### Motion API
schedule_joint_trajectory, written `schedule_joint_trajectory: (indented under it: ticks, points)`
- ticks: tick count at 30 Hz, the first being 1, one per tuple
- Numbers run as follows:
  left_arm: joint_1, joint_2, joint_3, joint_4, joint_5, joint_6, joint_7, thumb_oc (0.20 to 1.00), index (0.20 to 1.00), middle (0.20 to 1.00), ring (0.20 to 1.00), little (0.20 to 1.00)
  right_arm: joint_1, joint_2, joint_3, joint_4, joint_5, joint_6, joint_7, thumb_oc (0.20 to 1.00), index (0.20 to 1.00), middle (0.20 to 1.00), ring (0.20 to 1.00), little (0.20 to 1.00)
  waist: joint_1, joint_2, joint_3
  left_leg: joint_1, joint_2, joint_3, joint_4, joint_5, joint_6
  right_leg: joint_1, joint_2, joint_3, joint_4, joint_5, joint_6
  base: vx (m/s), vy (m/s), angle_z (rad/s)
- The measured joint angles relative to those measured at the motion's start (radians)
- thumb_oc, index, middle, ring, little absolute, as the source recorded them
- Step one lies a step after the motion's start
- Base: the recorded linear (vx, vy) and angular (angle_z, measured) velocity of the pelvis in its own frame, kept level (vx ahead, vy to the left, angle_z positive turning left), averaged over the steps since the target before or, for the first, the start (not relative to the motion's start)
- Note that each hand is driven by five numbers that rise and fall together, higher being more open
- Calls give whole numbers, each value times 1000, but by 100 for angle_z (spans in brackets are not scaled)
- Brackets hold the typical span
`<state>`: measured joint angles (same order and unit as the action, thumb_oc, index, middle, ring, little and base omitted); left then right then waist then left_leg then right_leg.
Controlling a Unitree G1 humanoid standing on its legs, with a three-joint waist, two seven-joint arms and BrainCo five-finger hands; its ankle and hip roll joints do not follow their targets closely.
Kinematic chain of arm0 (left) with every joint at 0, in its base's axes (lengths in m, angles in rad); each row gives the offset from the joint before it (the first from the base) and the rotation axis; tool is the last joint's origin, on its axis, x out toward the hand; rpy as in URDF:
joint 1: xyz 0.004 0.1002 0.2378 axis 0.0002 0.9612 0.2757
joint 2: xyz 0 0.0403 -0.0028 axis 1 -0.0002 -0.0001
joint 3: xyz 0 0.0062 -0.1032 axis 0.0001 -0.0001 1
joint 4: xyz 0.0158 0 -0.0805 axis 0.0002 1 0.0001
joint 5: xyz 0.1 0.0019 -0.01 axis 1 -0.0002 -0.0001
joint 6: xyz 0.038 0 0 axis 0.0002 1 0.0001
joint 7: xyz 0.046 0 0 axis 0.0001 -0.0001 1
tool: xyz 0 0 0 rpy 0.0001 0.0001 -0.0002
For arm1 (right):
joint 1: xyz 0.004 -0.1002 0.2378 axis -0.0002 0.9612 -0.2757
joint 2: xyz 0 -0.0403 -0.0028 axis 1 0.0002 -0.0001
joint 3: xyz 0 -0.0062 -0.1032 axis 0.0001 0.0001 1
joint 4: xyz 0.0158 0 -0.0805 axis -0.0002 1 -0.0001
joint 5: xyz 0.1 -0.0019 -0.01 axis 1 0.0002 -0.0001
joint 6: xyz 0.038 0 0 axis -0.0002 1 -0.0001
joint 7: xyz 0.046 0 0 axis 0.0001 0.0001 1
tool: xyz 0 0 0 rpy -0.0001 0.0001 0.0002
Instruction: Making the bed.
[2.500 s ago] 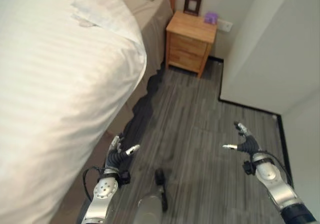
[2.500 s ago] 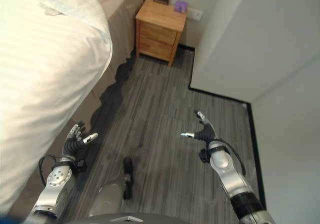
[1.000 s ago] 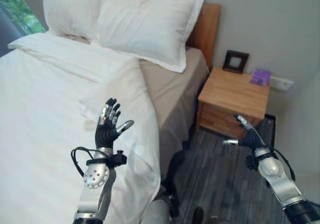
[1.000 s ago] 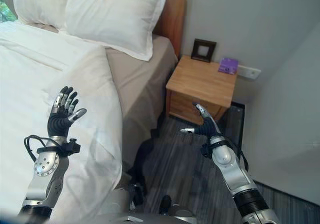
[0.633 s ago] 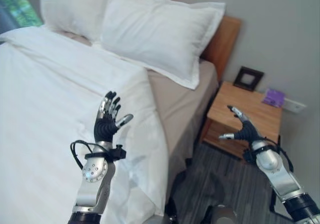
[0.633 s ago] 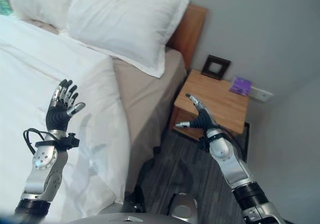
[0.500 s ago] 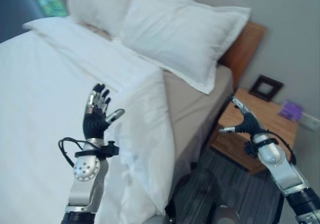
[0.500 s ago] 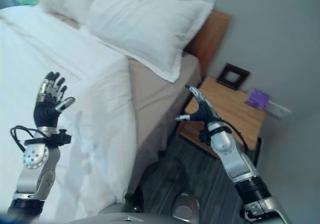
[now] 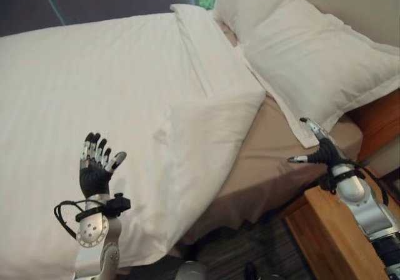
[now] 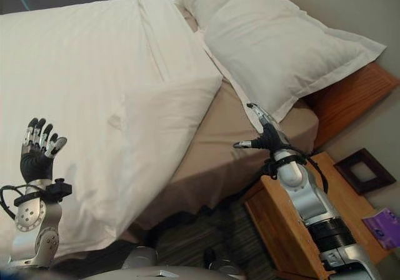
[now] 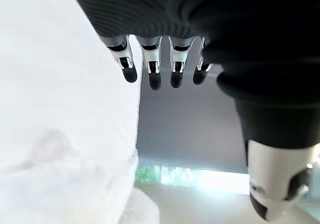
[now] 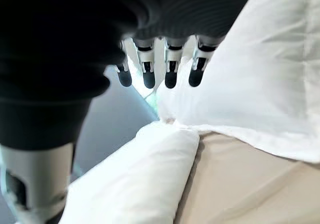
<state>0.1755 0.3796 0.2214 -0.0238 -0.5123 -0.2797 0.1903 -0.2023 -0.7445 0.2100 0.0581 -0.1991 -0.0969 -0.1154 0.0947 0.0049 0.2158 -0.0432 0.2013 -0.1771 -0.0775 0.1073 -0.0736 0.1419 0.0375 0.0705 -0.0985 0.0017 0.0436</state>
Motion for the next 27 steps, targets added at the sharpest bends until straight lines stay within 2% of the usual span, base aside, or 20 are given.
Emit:
schedule_joint_trajectory:
  ticks: [1, 2, 3, 4, 6, 7, 8, 9, 10, 11, 13, 14, 15, 17, 18, 19, 20, 22, 25, 27]
  points:
    - [-9, -5, -1, 8, -8, 0, 1, 1000, 1000, 1000, 1000, 1000, 0, -22, 0, 3, 0, -1, -1, 1000, 1000, 1000, 1000, 1000, -8, 5, 1, -25, -1, 10, 12, 19, -8, -5, 3, -27, 0, 0, -2, -216, -230, 127]
    - [-35, -19, -11, 7, -38, 0, 2, 1000, 1000, 1000, 1000, 1000, 2, -94, -2, 20, -1, 10, 1, 1000, 1000, 1000, 1000, 1000, -19, 11, 3, -74, -6, 124, 5, 62, 79, -22, -4, -110, 0, 7, -12, -234, -203, 139]
    - [-32, -20, -14, 1, -39, -1, 1, 1000, 1000, 1000, 1000, 1000, 0, -94, -13, 20, -3, 19, -1, 1000, 1000, 1000, 1000, 1000, -26, -6, 10, -81, -1, 229, 4, 4, 117, -33, -25, -140, 1, 7, -18, -207, -152, 133]
    - [-29, -20, -21, 1, -39, 0, 1, 1000, 1000, 1000, 1000, 1000, 0, -85, -16, 20, -7, 24, -5, 1000, 1000, 1000, 1000, 1000, -25, -27, 20, -83, -9, 308, 28, -35, 123, -35, -56, -162, 0, 8, -20, -189, -106, 67]
    - [-4, -18, -21, -1, -38, 0, -5, 1000, 1000, 1000, 1000, 1000, 10, -62, -19, 1, -35, 28, -6, 1000, 1000, 1000, 1000, 1000, -32, -74, 27, -82, -41, 424, 142, -61, 75, -28, -126, -204, 0, 10, -18, -116, -45, 76]
    - [10, -18, -22, -2, -38, 2, -10, 1000, 1000, 1000, 1000, 1000, 24, -70, -37, -48, -39, 29, -5, 1000, 1000, 1000, 1000, 1000, -65, -88, 27, -52, -76, 470, 209, -78, 47, -23, -174, -245, 1, 13, -6, -23, 11, 119]
    - [24, -18, -22, -4, -36, 4, -23, 1000, 1000, 1000, 1000, 1000, 25, -75, -69, -58, -40, 28, -7, 1000, 1000, 1000, 1000, 1000, -81, -73, 22, 3, -73, 477, 194, -91, 30, -13, -179, -288, 1, 7, 22, -13, 10, 125]
    - [19, -19, -22, -4, -35, 8, -29, 1000, 1000, 1000, 1000, 1000, 26, -74, -89, -58, -41, 33, -7, 1000, 1000, 1000, 1000, 1000, -99, -43, 13, 24, -77, 473, 146, -95, 23, -1, -173, -312, 1, 6, 27, 26, 57, 103]
    - [13, -15, -21, -6, -35, 8, -34, 1000, 1000, 1000, 1000, 1000, 26, -68, -109, -54, -42, 39, -8, 1000, 1000, 1000, 1000, 1000, -112, -43, 15, 51, -84, 469, 94, -95, 24, 10, -170, -339, 6, 8, 34, -3, 62, 86]
    - [5, 4, -21, -9, -32, 10, -36, 1000, 1000, 1000, 1000, 1000, 27, -64, -123, -50, -51, 41, -8, 1000, 1000, 1000, 1000, 1000, -78, -70, 22, 57, -109, 461, 78, -82, 42, 11, -191, -346, 21, 6, 57, 22, 97, 68]
    - [-30, 44, -36, 9, -32, 29, -37, 1000, 1000, 1000, 1000, 1000, 59, -41, -182, -32, -80, 41, -10, 1000, 1000, 1000, 1000, 1000, -72, -108, 19, 47, -145, 413, 70, -80, 54, 18, -222, -395, 57, -3, 80, 44, 100, 78]
    - [-31, 53, -35, 12, -32, 36, -35, 1000, 1000, 1000, 1000, 1000, 51, -28, -188, -10, -80, 42, -10, 1000, 1000, 1000, 1000, 1000, -73, -107, 20, 52, -150, 401, 54, -74, 62, -6, -231, -394, 117, -9, 87, -20, 156, 75]
    - [-29, 65, -40, 11, -31, 44, -36, 1000, 1000, 1000, 1000, 1000, 45, -23, -187, 0, -80, 48, -10, 1000, 1000, 1000, 1000, 1000, -73, -96, 25, 62, -141, 390, 30, -61, 70, -48, -242, -390, 195, -38, 116, -44, 135, 33]
    - [-34, 106, -55, 13, -25, 44, -26, 1000, 1000, 1000, 1000, 1000, -14, -21, -149, 33, -87, 46, -15, 1000, 1000, 1000, 1000, 1000, -80, -94, 39, 65, -147, 384, 15, -67, 88, -182, -284, -326, 460, -40, 192, -7, 88, 12]
    - [-38, 113, -54, 14, -24, 45, -26, 1000, 1000, 1000, 1000, 1000, -18, -21, -147, 35, -87, 47, -15, 1000, 1000, 1000, 1000, 1000, -80, -93, 40, 65, -148, 384, 13, -67, 88, -200, -288, -316, 482, -46, 196, 34, 2, 14]
    - [-55, 126, -60, 18, -15, 47, -29, 1000, 1000, 1000, 1000, 1000, -37, -21, -135, 39, -99, 50, -17, 1000, 1000, 1000, 1000, 1000, -89, -84, 46, 62, -147, 383, 8, -67, 88, -254, -279, -253, 529, -60, 205, 73, -26, 20]
    - [-65, 128, -60, 21, -15, 48, -28, 1000, 1000, 1000, 1000, 1000, -54, -21, -121, 41, -107, 52, -18, 1000, 1000, 1000, 1000, 1000, -97, -91, 43, 62, -147, 386, 9, -67, 88, -263, -264, -221, 491, -64, 200, 152, -89, 27]
    - [-70, 138, -59, 30, -16, 46, -28, 1000, 1000, 1000, 1000, 1000, -100, -20, -76, 89, -106, 51, -47, 1000, 1000, 1000, 1000, 1000, -90, -91, 42, 64, -156, 379, 12, -65, 89, -245, -245, -215, 324, -40, 165, 198, -140, 13]
    - [-125, 156, -82, 89, -17, 46, -32, 1000, 1000, 1000, 1000, 1000, -195, -21, -13, 172, -106, 68, -53, 1000, 1000, 1000, 1000, 1000, -90, -89, 42, 24, -160, 334, 9, -44, 78, -188, -208, -140, 31, 7, 124, 147, -175, 41]
    - [-138, 182, -81, 160, -18, 47, -37, 1000, 1000, 1000, 1000, 1000, -258, -16, 47, 251, -106, 80, -57, 1000, 1000, 1000, 1000, 1000, -85, -120, 27, 17, -186, 298, -19, -12, 66, -120, -227, -163, -10, 58, 122, 151, -186, 69]
